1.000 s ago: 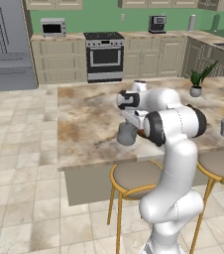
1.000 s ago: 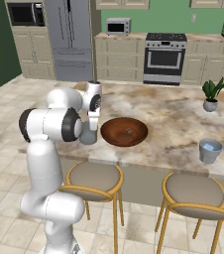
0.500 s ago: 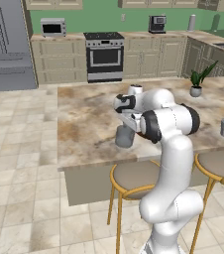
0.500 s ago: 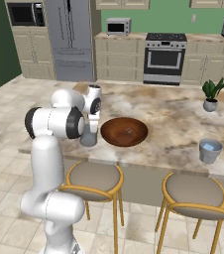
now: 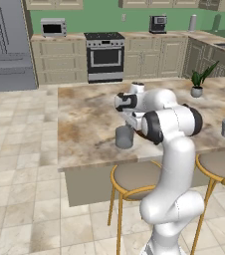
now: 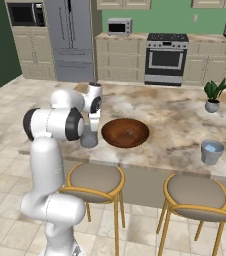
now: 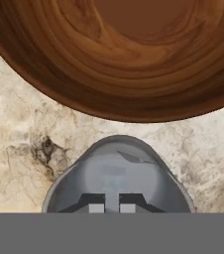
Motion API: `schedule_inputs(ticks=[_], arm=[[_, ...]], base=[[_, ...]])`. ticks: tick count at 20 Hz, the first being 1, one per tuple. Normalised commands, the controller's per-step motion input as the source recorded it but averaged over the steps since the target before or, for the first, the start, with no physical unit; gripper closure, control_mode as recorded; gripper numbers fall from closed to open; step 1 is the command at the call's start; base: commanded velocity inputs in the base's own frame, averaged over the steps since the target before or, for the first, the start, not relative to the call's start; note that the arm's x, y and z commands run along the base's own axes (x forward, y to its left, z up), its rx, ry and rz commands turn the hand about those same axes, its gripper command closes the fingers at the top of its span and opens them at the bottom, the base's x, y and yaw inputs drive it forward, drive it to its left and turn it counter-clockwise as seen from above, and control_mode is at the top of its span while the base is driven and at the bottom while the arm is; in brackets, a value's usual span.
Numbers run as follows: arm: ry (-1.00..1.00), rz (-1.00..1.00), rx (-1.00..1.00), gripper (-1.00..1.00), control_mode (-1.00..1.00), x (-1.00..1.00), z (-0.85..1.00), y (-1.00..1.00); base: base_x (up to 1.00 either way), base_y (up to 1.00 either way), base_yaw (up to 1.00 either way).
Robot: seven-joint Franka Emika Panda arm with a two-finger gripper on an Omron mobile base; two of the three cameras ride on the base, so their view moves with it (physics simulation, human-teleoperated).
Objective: There are four ice cubes in the ice bowl. Place two ice cubes in each glass of water.
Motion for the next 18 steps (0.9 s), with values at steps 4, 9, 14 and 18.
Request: schedule_inputs(ticks=[4, 9, 14, 18], arm=[[-0.02, -0.03, 0.00, 1.00, -1.00, -0.19, 0.35, -0.20], [-0.01, 0.05, 0.00, 1.00, -1.00, -0.72, 0.11, -0.97], [-0.04, 0.23, -0.04, 1.00, -1.00, -0.91, 0.00, -0.93], [-0.12, 0.25, -0.10, 1.00, -1.00, -0.80, 0.12, -0.63]], base=[[0.00, 0.00, 0.00], [0.00, 0.00, 0.00], [0.00, 0.00, 0.00], [0.00, 0.00, 0.00]])
